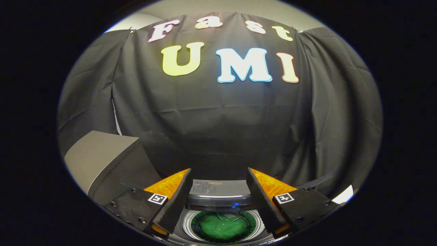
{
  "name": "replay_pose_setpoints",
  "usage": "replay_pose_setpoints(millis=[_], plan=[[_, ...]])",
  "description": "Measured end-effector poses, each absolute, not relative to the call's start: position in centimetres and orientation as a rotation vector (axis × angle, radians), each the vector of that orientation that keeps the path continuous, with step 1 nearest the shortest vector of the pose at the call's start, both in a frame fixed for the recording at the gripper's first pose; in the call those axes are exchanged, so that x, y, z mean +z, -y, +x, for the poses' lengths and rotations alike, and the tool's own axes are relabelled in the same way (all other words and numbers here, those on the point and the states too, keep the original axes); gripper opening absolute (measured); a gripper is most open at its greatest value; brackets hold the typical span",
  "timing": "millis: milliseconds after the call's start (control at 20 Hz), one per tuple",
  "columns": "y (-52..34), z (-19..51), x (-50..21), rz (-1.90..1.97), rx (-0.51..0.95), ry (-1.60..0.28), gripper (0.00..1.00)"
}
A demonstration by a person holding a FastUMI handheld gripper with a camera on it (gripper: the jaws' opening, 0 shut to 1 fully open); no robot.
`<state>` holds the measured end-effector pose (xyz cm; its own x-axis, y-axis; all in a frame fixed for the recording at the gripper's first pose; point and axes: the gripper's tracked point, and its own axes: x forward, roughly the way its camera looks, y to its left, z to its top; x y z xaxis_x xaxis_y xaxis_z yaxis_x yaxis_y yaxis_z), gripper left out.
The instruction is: Put the clothes into the washing machine and then close the washing machine lid.
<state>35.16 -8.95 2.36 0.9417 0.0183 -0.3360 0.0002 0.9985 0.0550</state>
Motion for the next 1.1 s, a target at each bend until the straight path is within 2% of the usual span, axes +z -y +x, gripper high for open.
replay_pose_setpoints(millis=[600, 1100], plan=[[8.5, 28.8, -1.6, 0.032, 0.001, -0.341, 0.98], [5.3, 16.6, -2.5, 0.043, 0.024, -0.241, 0.98]])
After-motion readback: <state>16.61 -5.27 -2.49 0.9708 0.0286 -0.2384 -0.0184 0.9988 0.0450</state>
